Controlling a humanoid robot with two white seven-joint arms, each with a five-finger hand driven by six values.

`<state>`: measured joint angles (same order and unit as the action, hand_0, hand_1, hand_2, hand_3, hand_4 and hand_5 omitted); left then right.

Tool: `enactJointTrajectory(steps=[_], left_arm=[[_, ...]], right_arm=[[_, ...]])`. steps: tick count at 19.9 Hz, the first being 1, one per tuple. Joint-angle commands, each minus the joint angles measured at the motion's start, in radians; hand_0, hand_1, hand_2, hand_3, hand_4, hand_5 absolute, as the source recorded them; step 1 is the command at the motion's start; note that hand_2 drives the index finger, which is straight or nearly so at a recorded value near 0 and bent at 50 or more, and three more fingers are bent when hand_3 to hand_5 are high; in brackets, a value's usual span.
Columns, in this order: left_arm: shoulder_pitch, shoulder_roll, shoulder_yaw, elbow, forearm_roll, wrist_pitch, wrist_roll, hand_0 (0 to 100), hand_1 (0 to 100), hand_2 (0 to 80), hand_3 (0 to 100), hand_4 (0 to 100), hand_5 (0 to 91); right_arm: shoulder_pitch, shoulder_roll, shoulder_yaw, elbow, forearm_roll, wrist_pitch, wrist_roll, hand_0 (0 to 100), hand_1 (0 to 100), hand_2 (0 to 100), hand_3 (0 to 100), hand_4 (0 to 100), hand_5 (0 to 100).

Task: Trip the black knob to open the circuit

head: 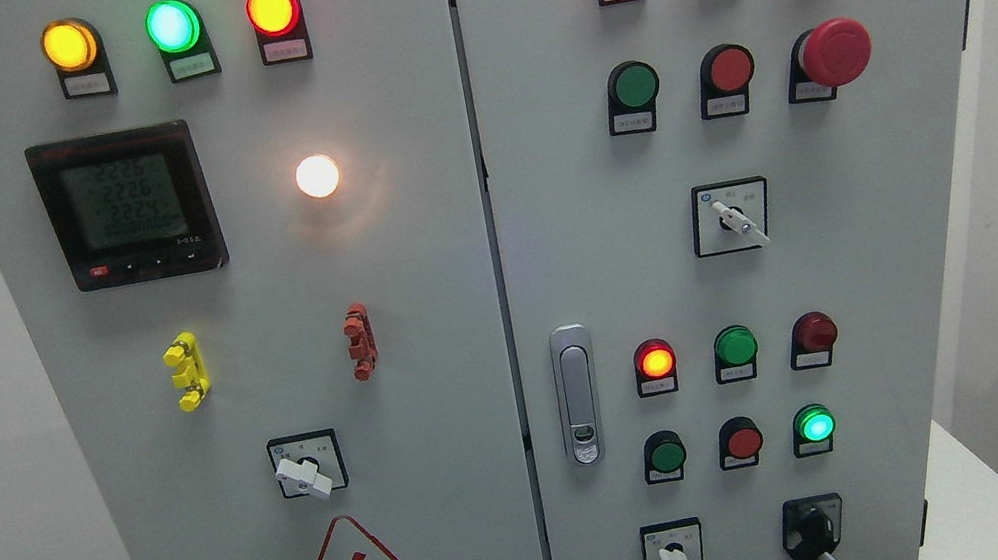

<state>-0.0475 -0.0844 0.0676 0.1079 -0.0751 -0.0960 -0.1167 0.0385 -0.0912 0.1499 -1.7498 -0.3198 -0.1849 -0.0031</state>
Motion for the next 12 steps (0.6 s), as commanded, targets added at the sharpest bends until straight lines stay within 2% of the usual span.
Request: enactJointTrajectory(steps=[1,12], left_arm=[[0.000,0.000,0.000,-0.025,0.000,-0.001,0.000,12,39,0.0,0,0,0.0],[0.000,0.000,0.000,-0.025,0.000,-0.001,0.000,12,39,0.0,0,0,0.0]], right_arm=[[0.000,0.001,0.003,-0.001,-0.001,0.001,0.015,0,3,4,100,93,85],[0.003,-0.001,0.000,0.003,0.001,0.004,0.015,0,3,4,100,93,85]])
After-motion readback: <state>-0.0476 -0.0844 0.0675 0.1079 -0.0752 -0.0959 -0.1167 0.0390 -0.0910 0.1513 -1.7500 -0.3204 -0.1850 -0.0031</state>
